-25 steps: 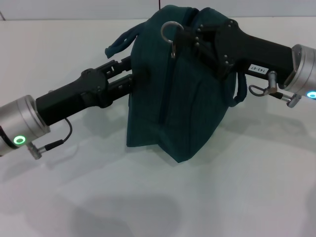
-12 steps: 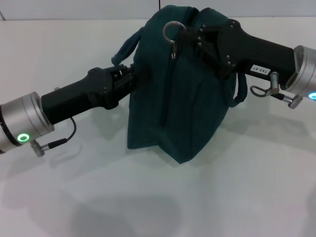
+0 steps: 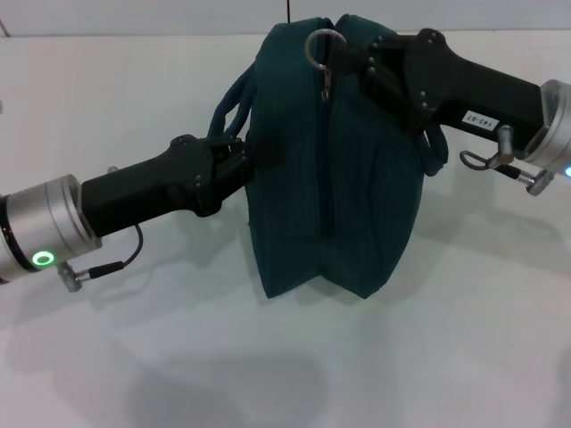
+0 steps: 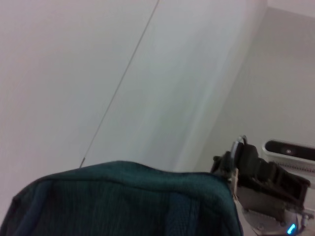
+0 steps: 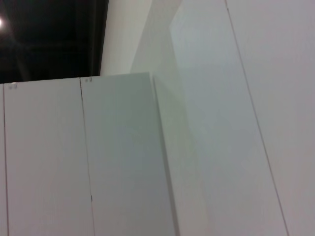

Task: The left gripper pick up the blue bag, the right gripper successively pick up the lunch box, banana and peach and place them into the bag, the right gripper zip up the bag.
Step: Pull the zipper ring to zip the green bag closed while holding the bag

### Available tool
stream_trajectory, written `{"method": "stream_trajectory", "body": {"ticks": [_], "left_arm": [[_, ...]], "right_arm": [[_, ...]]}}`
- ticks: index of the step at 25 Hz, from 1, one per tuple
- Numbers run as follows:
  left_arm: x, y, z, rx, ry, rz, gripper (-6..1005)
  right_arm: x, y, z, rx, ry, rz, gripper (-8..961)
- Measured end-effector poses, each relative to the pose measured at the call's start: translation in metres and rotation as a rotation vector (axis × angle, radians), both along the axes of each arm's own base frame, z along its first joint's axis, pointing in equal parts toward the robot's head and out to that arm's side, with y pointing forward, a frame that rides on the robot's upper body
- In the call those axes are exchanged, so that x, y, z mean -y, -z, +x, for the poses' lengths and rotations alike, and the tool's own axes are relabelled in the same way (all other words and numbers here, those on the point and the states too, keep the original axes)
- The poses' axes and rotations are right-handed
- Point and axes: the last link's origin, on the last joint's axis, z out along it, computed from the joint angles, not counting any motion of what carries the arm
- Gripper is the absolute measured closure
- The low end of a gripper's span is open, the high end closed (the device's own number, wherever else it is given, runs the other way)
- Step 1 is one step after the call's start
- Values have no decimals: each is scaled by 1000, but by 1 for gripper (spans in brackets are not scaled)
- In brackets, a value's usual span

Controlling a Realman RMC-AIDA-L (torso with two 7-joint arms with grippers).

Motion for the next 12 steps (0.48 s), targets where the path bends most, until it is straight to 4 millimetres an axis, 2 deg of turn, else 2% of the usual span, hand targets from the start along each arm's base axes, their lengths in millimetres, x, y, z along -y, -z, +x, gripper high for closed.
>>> {"method": "stream_trajectory", "body": {"ticks": [3,12], "left_arm": [[2,1,0,-5,7,-15,930],[8,3,4,-26,70,-72,945]], "right_arm": [[-1,-3,2,-12,11,10,942],[-5,-7,4,-20,36,24,941]]}}
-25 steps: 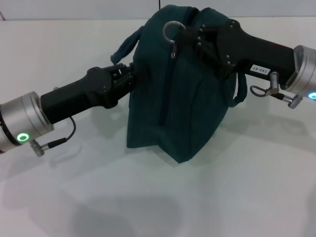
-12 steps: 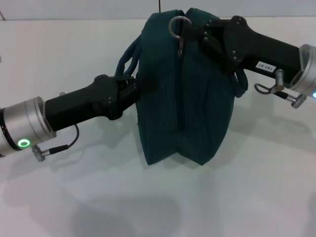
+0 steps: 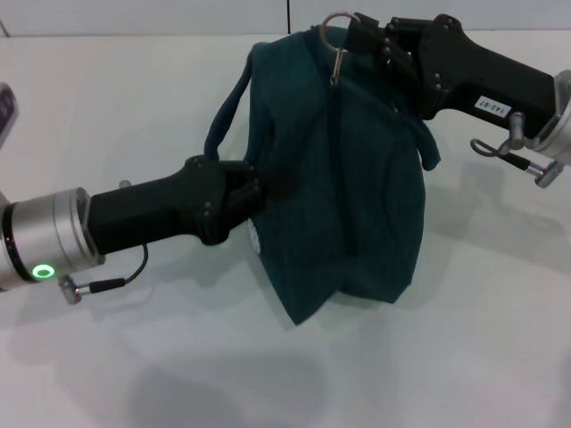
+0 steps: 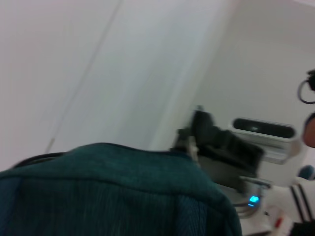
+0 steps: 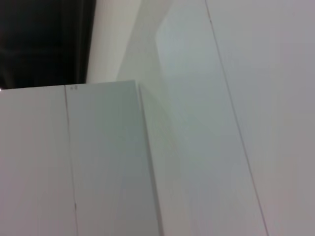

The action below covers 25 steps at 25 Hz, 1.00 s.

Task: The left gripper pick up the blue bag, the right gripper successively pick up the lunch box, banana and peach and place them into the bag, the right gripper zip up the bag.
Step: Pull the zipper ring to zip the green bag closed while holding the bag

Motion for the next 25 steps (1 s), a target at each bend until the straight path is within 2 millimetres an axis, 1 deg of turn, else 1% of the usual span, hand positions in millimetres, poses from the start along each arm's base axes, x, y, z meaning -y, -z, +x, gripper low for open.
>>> {"method": "stream_trajectory", "body": {"ticks": [9,14,19,25], "left_arm": [[19,2,5,-10,122,-116,944],[26,4,3,-20,140,-147,945],[36,-2,-7,-18,146,-146,944],[36,-18,-24,-2,62,-56,938]], "right_arm": [[-9,3,6,36,65,16,941],[-14,6,9,59,104,27,941],[-19,8,13,79,149,40,940],[-19,2,22,46,195,58,940]]}}
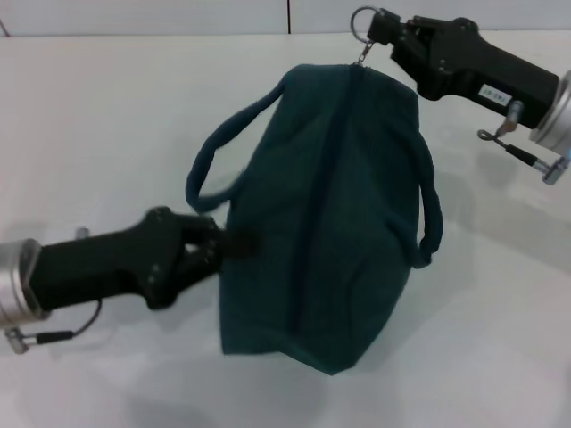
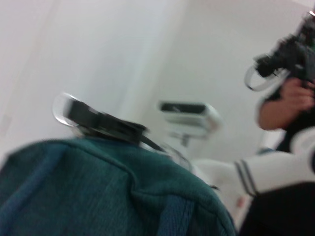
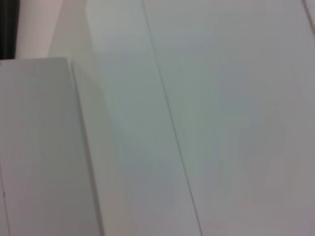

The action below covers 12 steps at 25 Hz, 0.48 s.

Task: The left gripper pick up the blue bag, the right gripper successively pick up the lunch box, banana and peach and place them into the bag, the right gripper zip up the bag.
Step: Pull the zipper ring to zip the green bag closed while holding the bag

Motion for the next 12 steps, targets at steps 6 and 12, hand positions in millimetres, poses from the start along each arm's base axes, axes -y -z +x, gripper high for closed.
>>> {"method": "stream_trajectory", "body": {"ticks": [6,12], "left_arm": [[-14,-8,-16,-12,-140,134,893],[-22,-10,-16,-34,-142,217,849]], "right_arm": [[15,-8,6,-107,8,-56,939],[18,-11,6,-175,42,-128,939]]}}
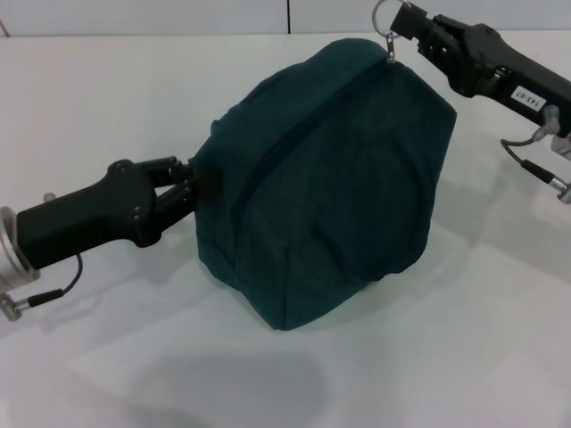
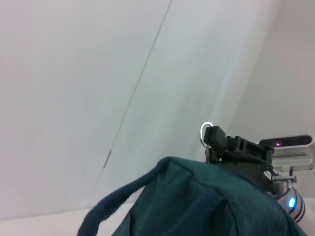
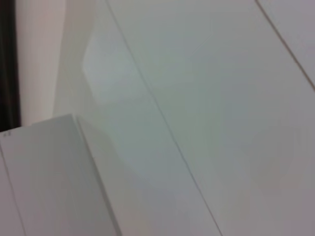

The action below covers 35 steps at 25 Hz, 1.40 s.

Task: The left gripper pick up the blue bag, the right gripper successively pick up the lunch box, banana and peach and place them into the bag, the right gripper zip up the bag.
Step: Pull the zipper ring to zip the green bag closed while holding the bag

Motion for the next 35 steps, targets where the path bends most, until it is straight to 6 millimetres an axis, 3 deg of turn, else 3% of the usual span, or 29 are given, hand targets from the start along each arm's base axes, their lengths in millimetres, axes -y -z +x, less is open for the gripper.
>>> {"method": "stream_trajectory", "body": {"ticks": [6,11,14,20,25,28,35], "left_arm": [[-9,-7,3,-28,0,104,805],[-24,-29,16,-99,56,138,581],[-40,-51,40,-179,117,135,442],[-67,-76,123,-367,158,9,249],[-63,-66,189,-558,142,-99,124],[-53,-56,216,-645,111,-124,115],[-36,-39,243,-689,19,-198,113]], "right_arm": [[-2,-3,7,-54,75,-21,939],[-4,-3,8,-61,99,-22,938],[-4,-2,12,-75,127,-26,938],[-4,-3,16,-101,162,-33,938],[-5,-3,16,-114,172,-45,938],[-6,-3,15,-120,171,-45,937],[-6,-3,13,-120,164,-50,937]]}}
